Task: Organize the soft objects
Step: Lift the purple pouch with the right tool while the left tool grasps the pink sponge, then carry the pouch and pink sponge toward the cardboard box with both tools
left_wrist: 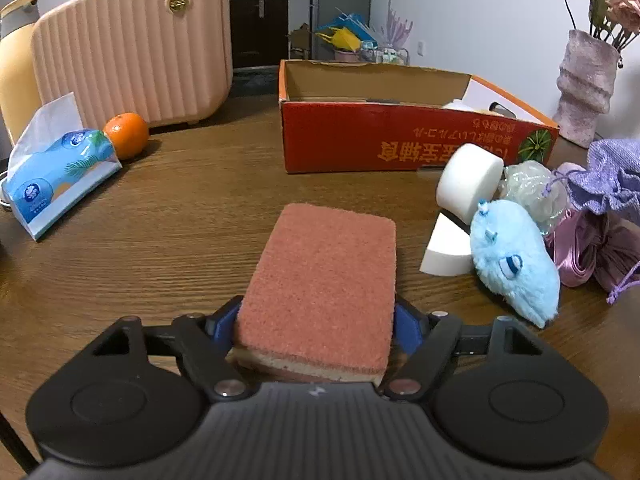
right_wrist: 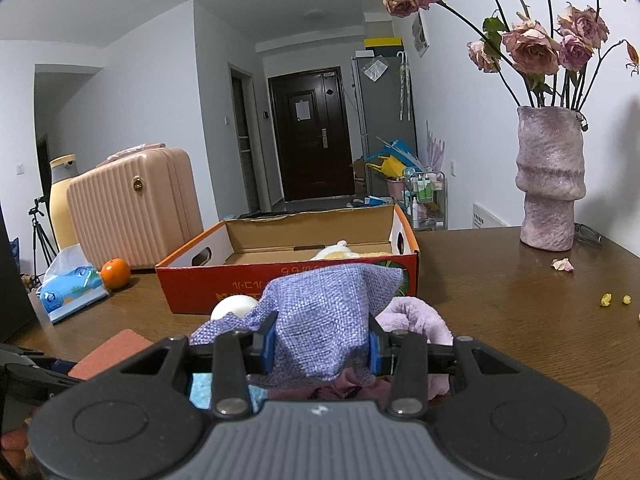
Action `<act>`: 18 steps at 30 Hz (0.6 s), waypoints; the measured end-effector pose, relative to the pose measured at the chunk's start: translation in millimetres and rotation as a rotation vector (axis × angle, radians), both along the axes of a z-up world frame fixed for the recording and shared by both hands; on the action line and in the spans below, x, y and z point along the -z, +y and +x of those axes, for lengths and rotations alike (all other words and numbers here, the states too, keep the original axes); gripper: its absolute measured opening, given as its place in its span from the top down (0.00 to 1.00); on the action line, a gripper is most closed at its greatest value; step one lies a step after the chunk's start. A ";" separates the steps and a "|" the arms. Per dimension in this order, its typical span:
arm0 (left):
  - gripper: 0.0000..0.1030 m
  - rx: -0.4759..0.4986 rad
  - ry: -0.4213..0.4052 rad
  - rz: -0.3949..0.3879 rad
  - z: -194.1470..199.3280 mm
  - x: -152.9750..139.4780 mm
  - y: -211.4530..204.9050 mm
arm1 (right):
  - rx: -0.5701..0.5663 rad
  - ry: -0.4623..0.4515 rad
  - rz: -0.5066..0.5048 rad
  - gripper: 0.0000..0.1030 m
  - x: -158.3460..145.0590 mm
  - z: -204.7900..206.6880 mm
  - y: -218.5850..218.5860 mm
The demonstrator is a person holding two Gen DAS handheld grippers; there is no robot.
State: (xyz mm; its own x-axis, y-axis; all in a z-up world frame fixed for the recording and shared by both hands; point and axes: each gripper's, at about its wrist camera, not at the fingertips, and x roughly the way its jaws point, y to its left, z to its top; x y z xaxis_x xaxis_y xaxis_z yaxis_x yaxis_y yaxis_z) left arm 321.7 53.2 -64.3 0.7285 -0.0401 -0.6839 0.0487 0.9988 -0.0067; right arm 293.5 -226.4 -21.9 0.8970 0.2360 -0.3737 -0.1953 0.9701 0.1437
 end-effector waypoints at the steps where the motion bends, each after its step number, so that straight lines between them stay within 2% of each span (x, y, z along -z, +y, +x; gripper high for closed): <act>1: 0.27 -0.005 -0.004 0.002 -0.5 -0.4 0.2 | 0.000 -0.002 0.001 0.61 0.0 0.0 0.4; 18: 0.27 -0.040 -0.170 -0.018 -23.5 -33.1 -4.1 | -0.009 -0.041 0.014 0.61 -4.6 -5.1 -0.3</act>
